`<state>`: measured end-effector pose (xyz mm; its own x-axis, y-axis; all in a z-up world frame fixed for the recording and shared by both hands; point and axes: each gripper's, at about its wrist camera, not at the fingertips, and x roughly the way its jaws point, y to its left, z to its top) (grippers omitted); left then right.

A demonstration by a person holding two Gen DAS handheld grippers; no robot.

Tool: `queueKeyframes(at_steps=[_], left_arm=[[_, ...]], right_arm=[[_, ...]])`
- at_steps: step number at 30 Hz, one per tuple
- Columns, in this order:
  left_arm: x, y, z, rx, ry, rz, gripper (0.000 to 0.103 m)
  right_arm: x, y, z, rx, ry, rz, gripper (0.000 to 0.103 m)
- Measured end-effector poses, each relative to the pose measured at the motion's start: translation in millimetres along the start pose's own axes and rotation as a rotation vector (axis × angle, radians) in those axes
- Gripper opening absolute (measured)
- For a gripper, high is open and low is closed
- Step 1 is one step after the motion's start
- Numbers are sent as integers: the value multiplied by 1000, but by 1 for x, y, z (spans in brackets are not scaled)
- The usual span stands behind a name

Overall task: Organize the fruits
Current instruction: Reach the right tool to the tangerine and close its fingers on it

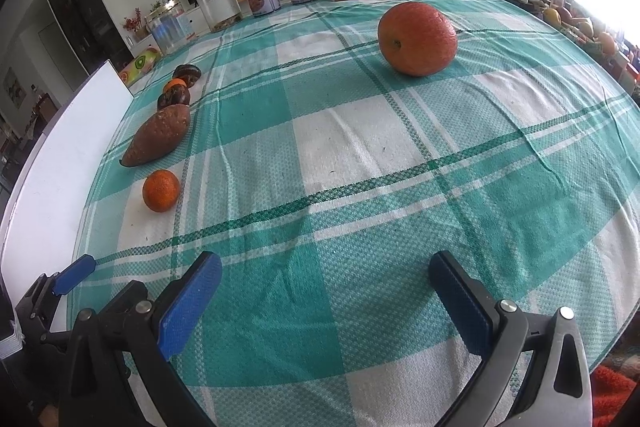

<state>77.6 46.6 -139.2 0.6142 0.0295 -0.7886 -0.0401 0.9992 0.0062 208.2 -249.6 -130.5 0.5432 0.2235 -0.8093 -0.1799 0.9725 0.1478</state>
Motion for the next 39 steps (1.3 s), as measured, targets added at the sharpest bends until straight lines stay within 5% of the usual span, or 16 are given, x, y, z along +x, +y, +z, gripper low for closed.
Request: queueKeyframes(at_steps=[12, 15, 18, 24, 27, 30, 35, 39], left_arm=[[-1, 1, 0, 7, 7, -9, 97], [-5, 3, -4, 33, 17, -29, 97], [-7, 3, -8, 39, 1, -29, 97], [-6, 4, -6, 34, 0, -26, 98], [-6, 3, -7, 34, 0, -26, 98], [-6, 4, -7, 34, 0, -25, 98], [-6, 3, -7, 34, 0, -25, 98], [-7, 3, -7, 34, 0, -25, 98]], right_arm=[[3, 7, -1, -37, 15, -40, 103], [-7, 11, 5, -50, -26, 48, 101], [-9, 39, 17, -199, -75, 95, 100], [31, 90, 35, -339, 6, 233, 70], [45, 108, 35, -399, -6, 224, 62], [47, 114, 37, -423, -17, 221, 31], [34, 88, 35, -325, -55, 191, 31], [12, 41, 29, -197, -123, 82, 31]])
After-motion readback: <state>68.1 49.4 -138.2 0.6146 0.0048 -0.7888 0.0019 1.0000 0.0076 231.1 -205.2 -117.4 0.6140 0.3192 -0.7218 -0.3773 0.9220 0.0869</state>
